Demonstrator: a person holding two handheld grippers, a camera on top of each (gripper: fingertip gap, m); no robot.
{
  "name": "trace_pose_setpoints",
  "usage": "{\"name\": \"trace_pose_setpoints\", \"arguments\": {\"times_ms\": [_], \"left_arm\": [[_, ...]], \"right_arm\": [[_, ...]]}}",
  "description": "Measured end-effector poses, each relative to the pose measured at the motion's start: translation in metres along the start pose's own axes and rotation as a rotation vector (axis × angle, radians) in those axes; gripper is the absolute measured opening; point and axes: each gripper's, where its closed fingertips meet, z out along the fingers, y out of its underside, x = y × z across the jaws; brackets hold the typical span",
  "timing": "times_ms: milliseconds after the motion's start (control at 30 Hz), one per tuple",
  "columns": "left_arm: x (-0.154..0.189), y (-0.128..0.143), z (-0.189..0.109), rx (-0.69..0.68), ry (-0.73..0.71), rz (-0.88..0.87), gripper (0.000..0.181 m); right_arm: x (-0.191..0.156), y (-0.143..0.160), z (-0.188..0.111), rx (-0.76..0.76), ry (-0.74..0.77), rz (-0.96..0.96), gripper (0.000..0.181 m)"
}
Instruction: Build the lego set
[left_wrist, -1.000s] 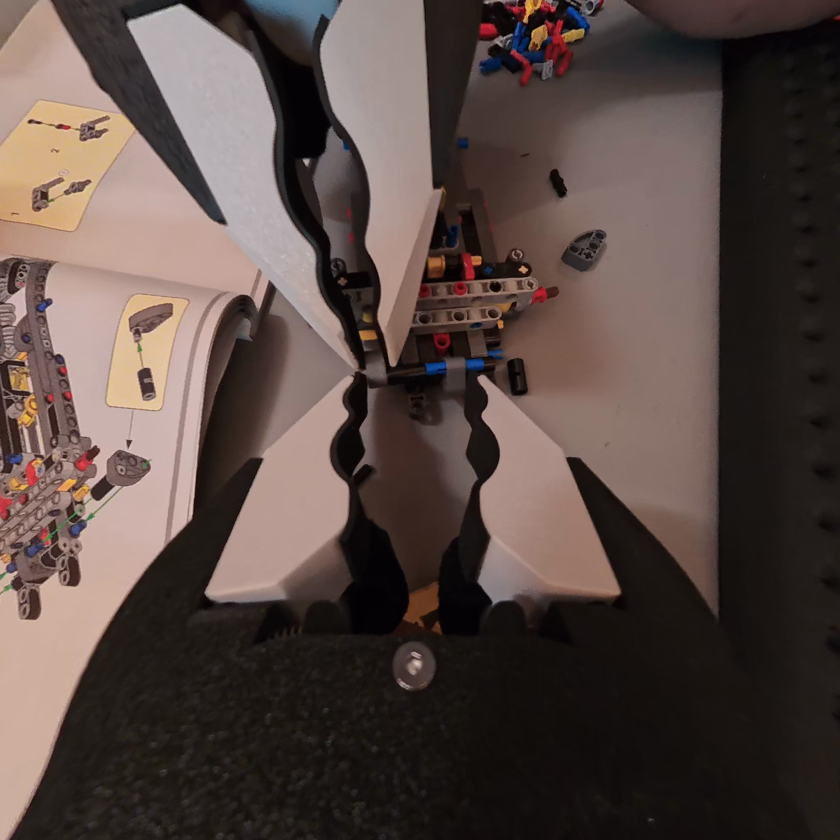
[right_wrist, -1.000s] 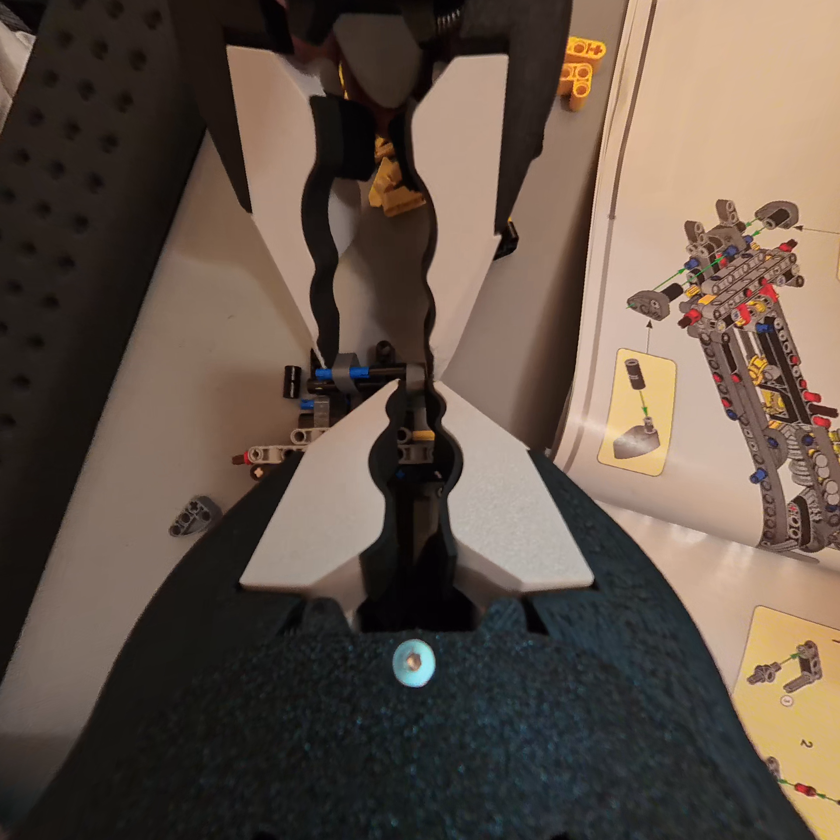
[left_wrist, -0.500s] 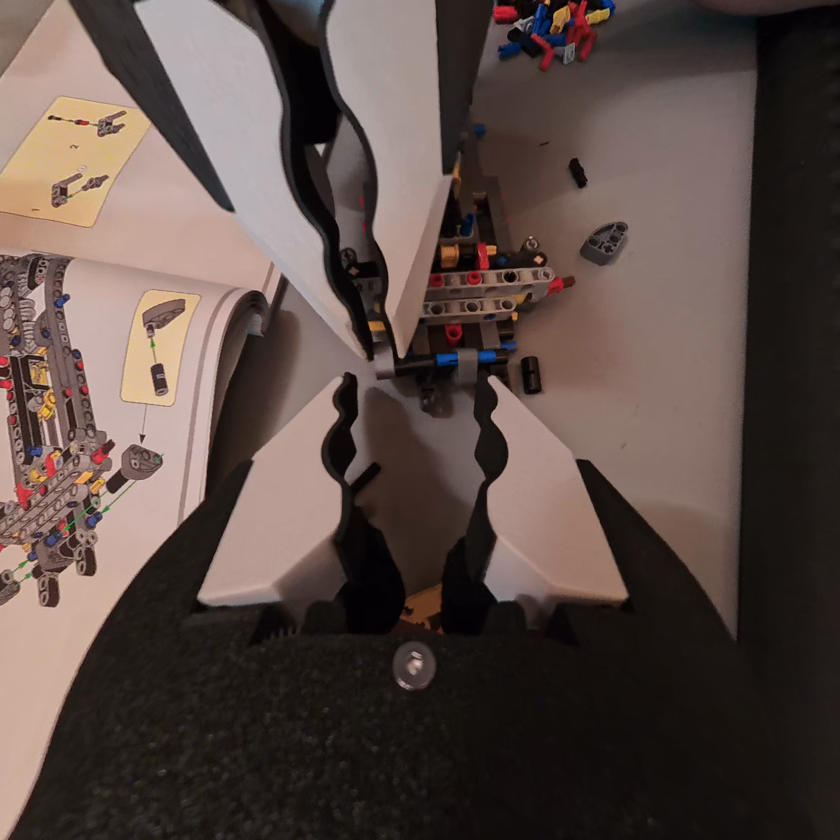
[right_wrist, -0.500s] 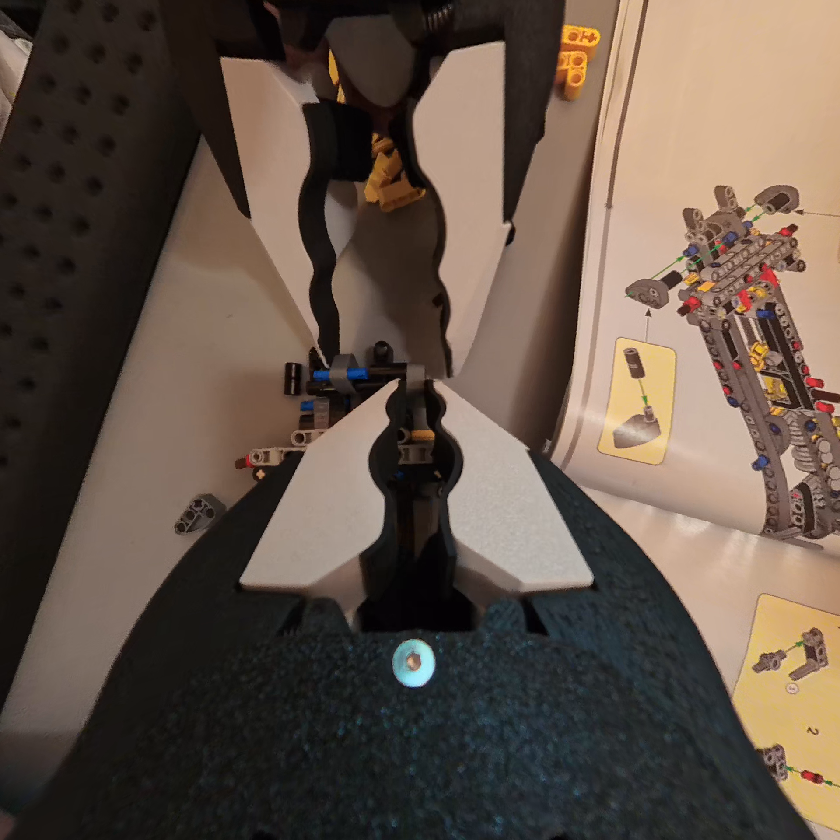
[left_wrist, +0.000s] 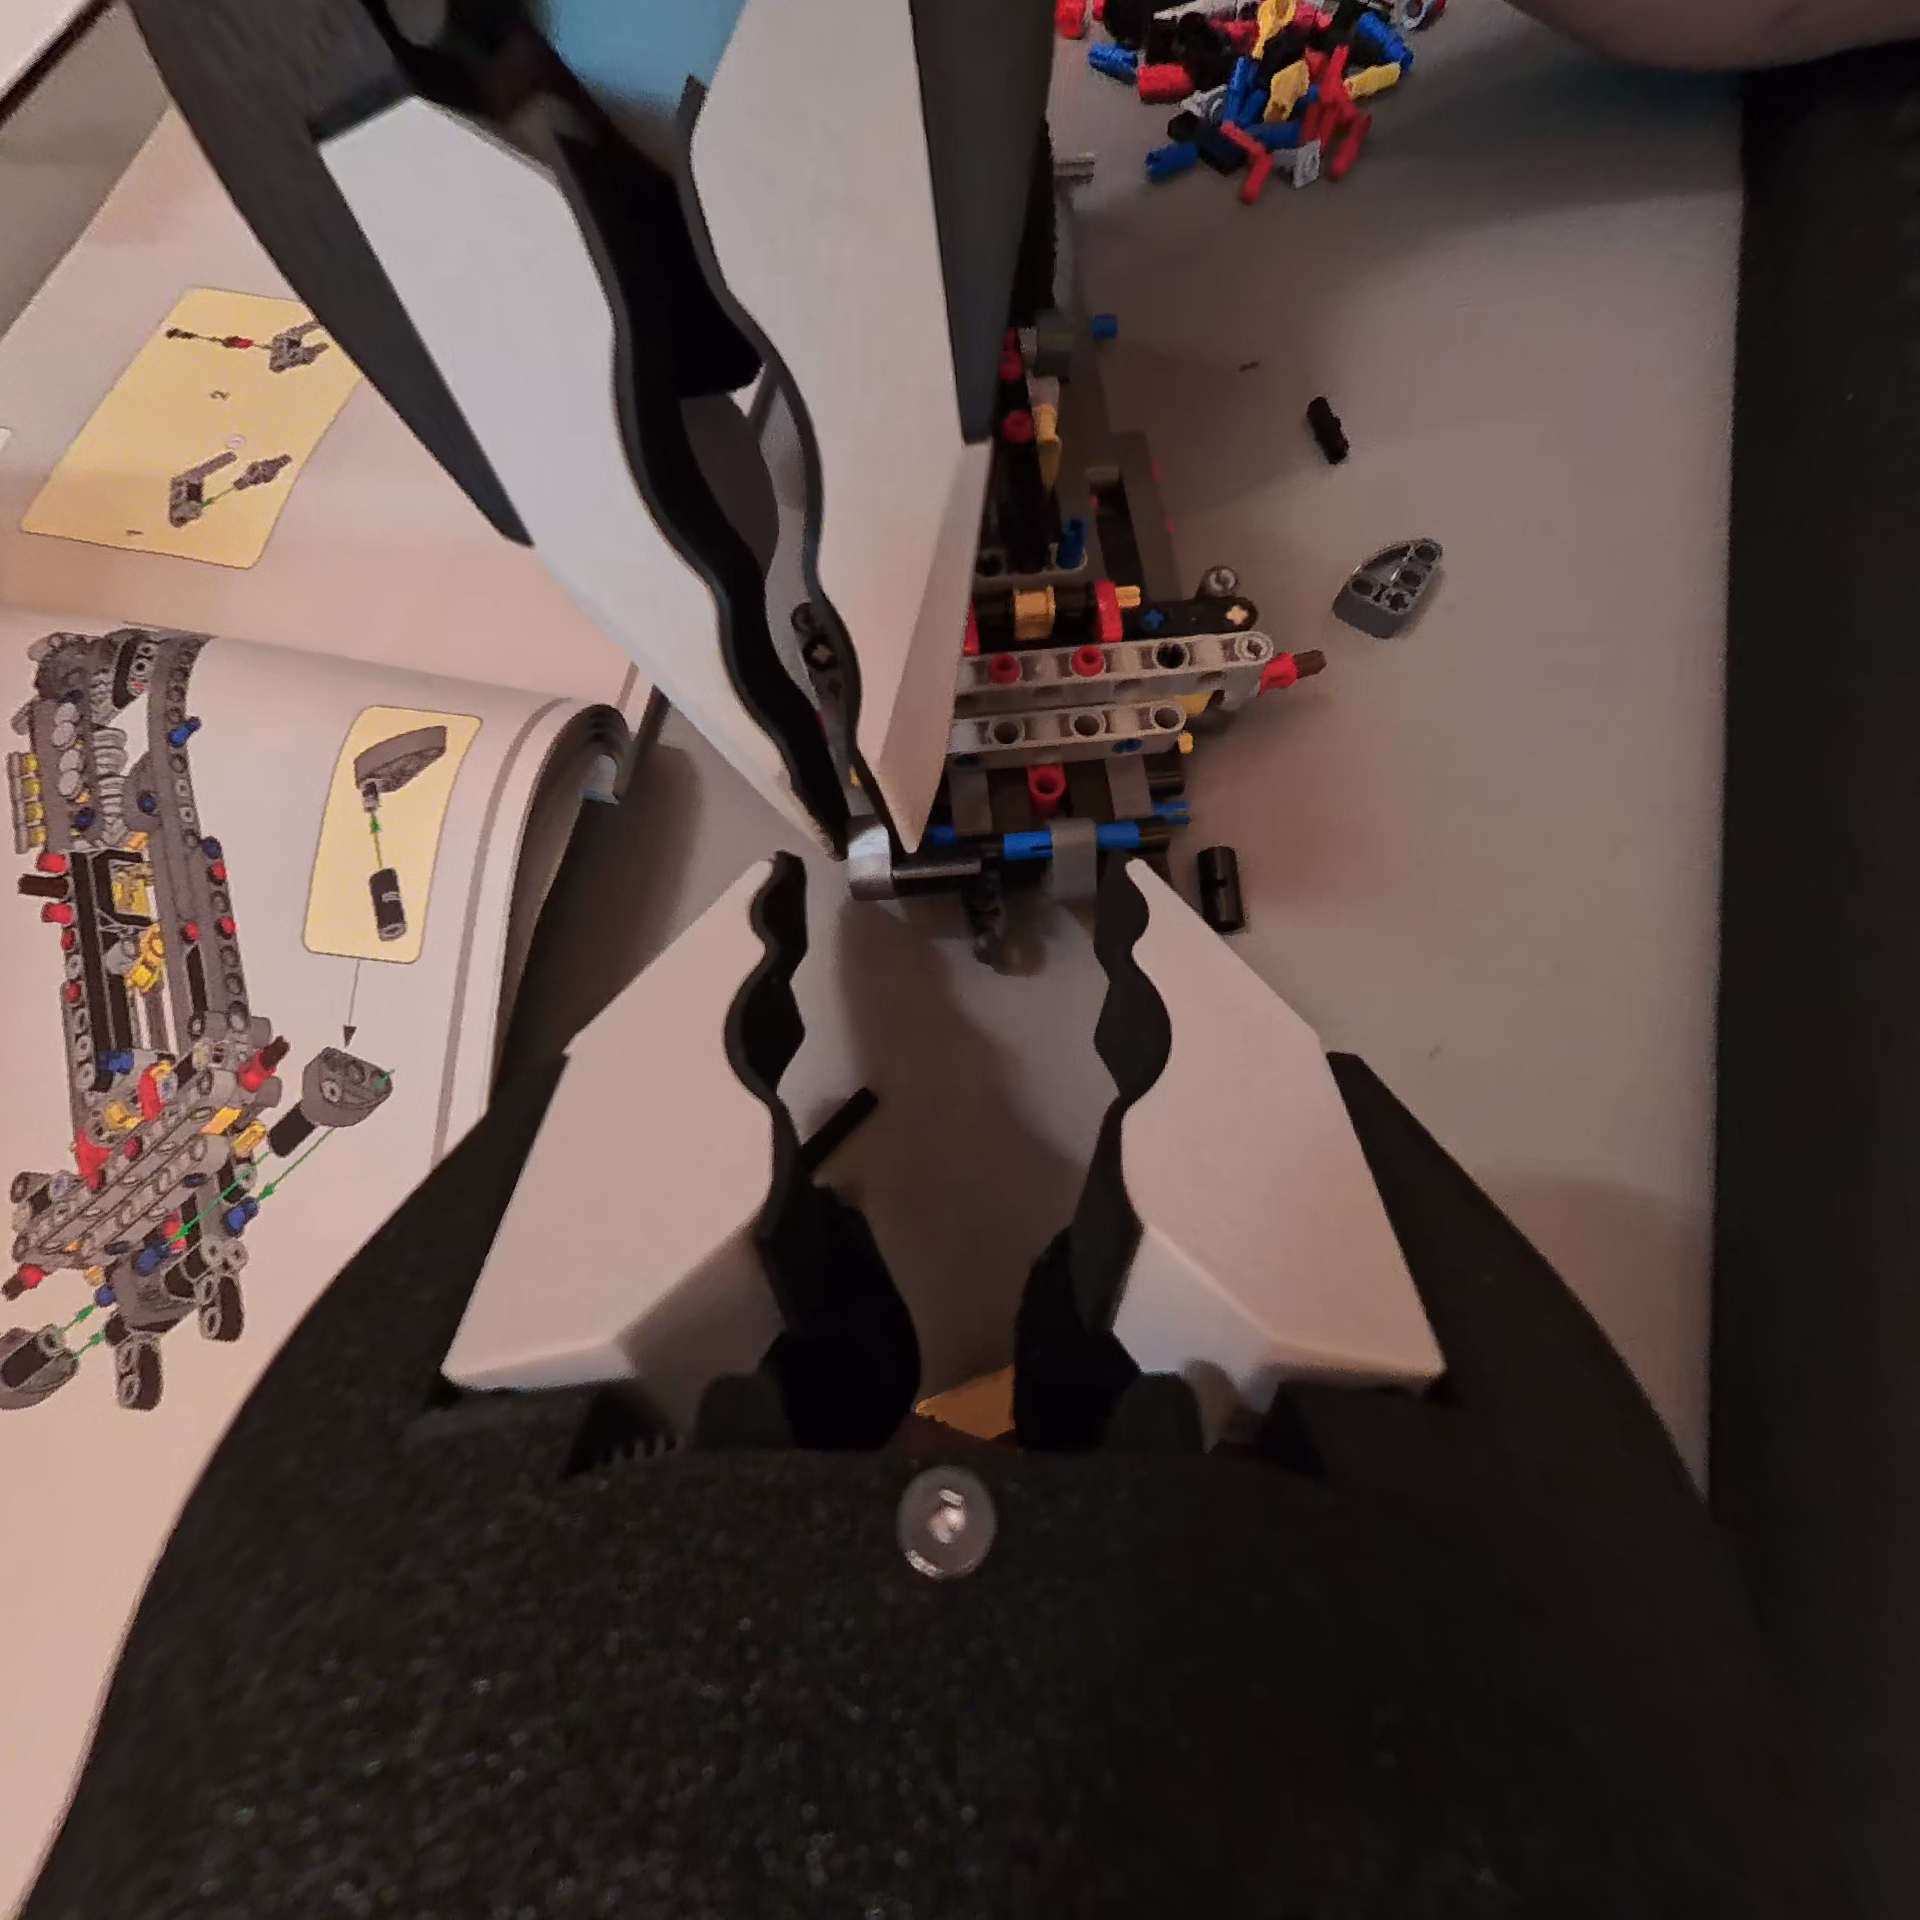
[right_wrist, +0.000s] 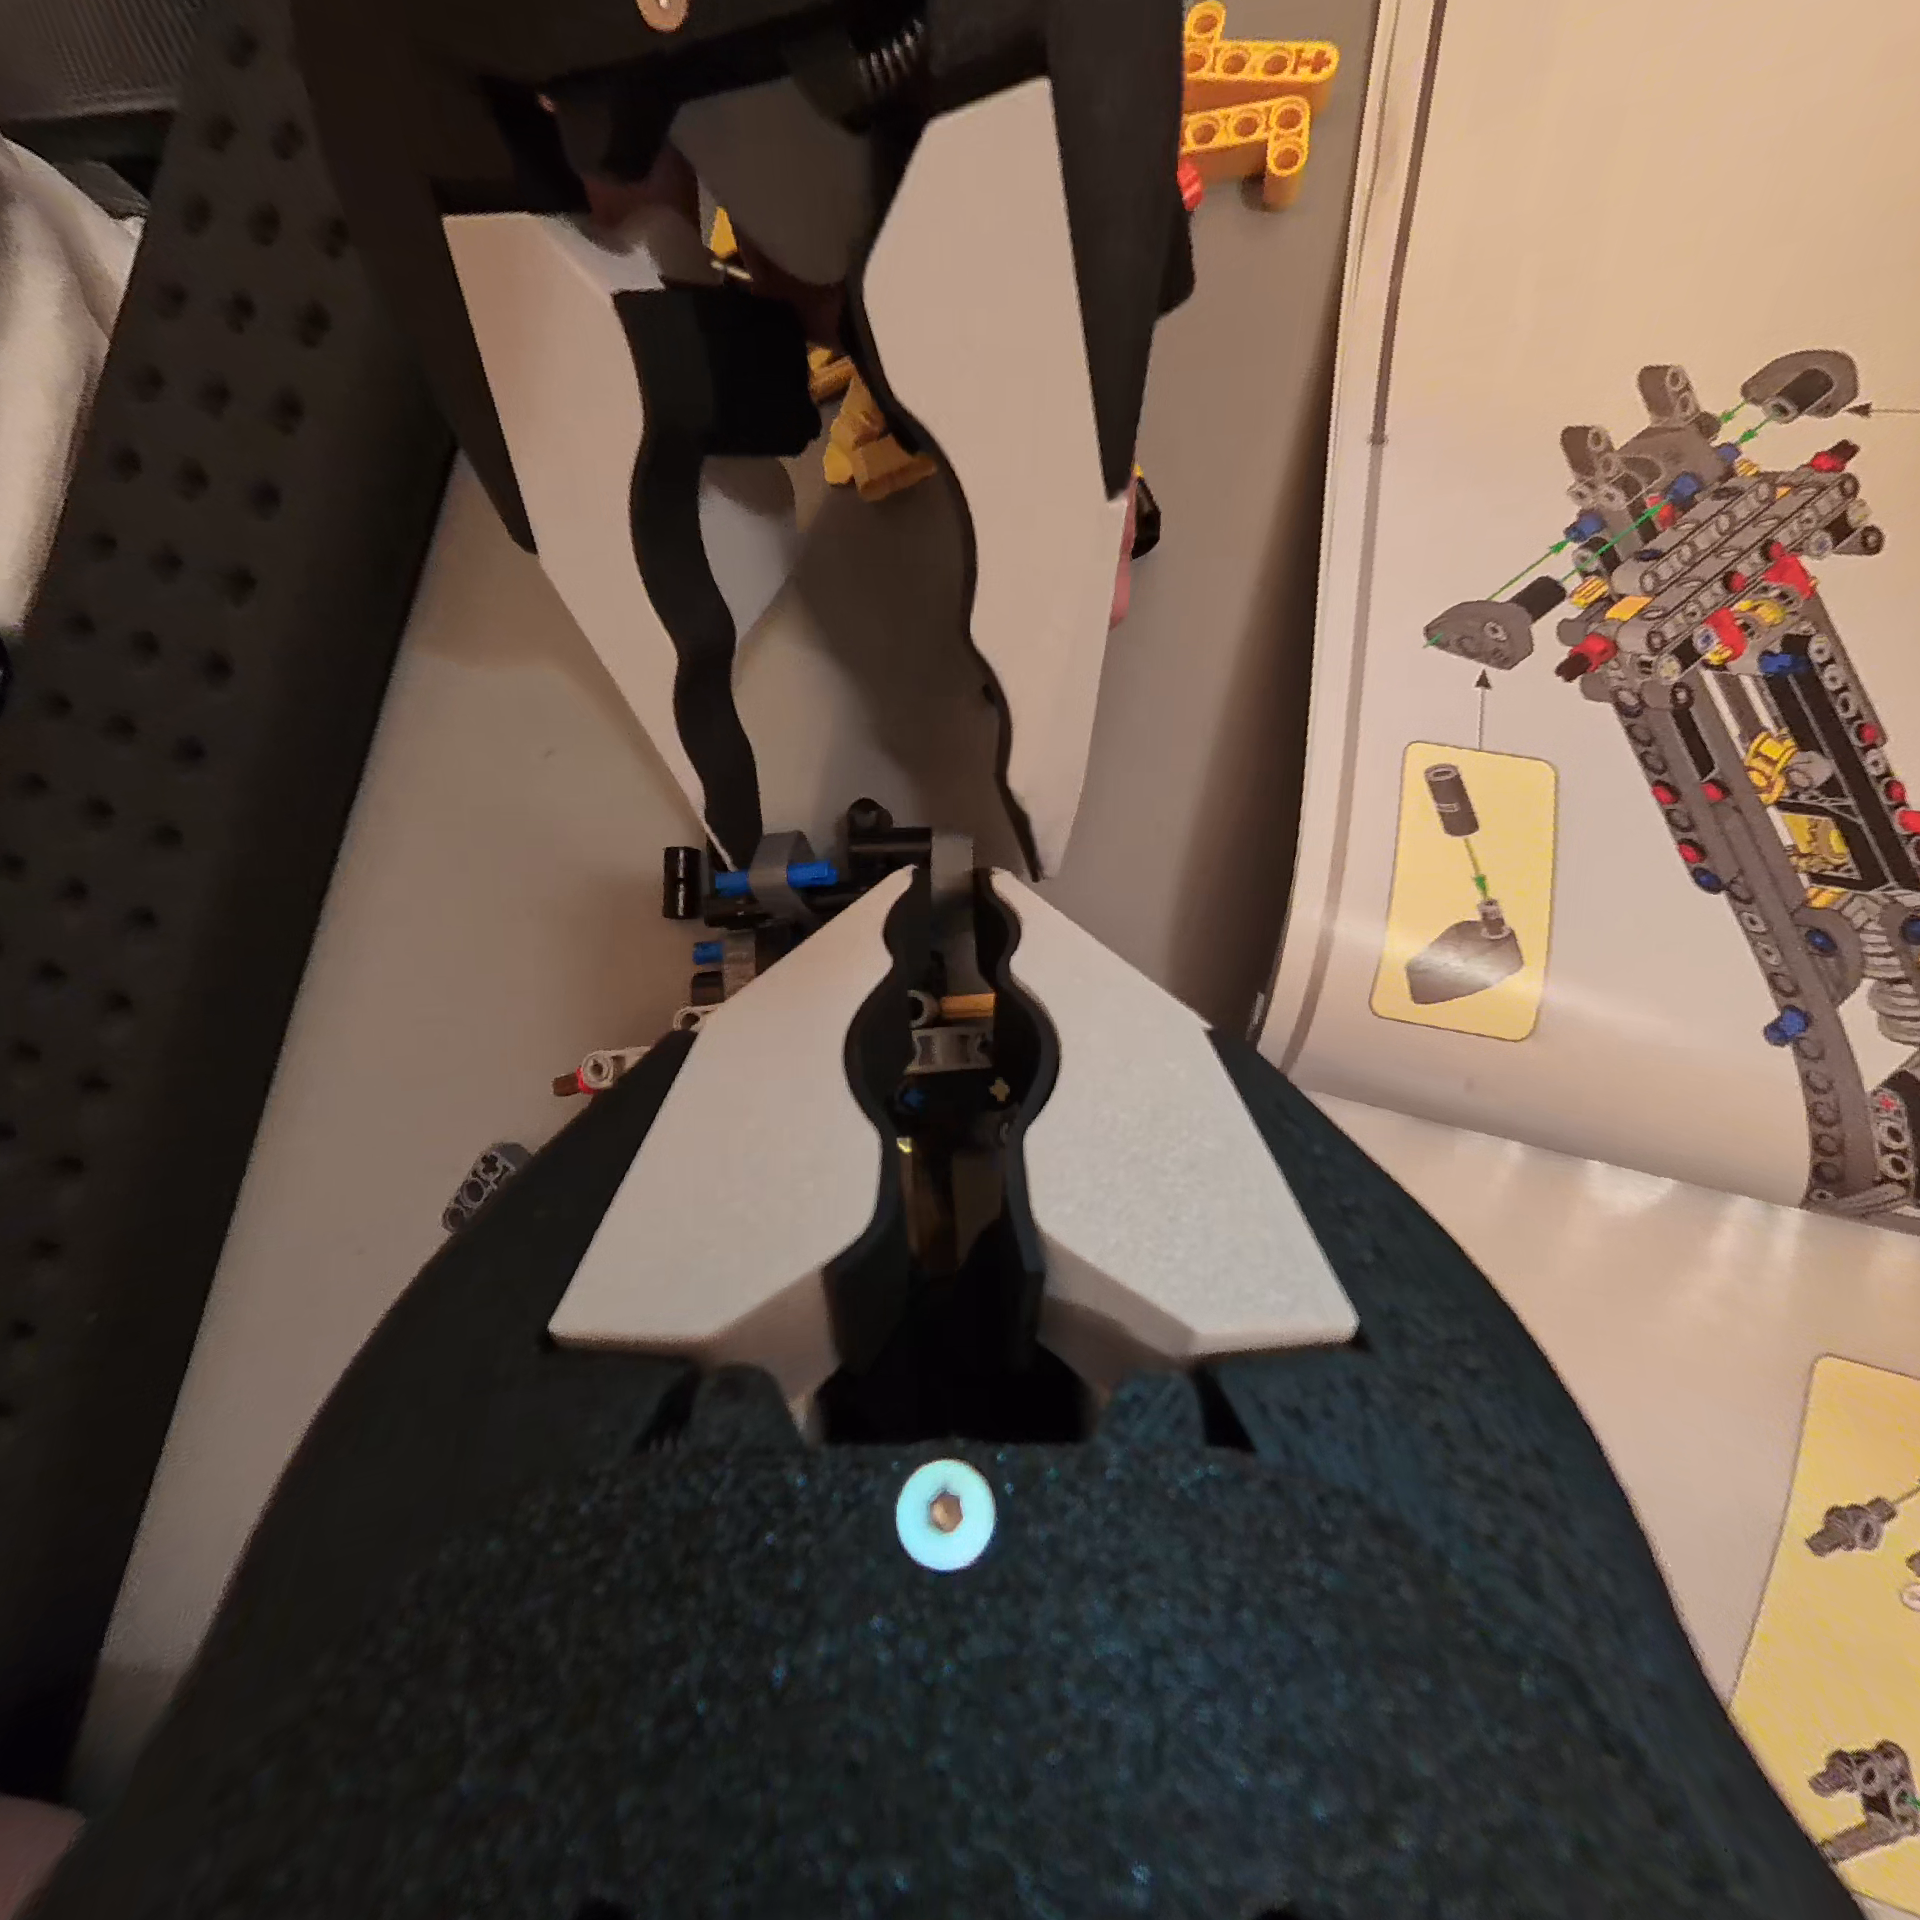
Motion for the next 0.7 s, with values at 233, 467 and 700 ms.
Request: {"name": "trace_pose_setpoints", "arguments": {"times_ms": [233,467,700], "left_arm": [[0.005,-0.001,0.001,0.000,0.019,0.013,0.042],[0.006,-0.001,0.002,0.000,0.026,0.015,0.040],[0.006,-0.001,0.002,-0.001,0.024,0.017,0.040]], "right_arm": [[0.000,0.004,-0.003,-0.001,-0.008,-0.010,0.007],[-0.002,0.005,-0.002,0.001,-0.008,-0.011,0.008],[-0.013,0.011,-0.007,-0.063,-0.004,-0.056,0.054]]}}
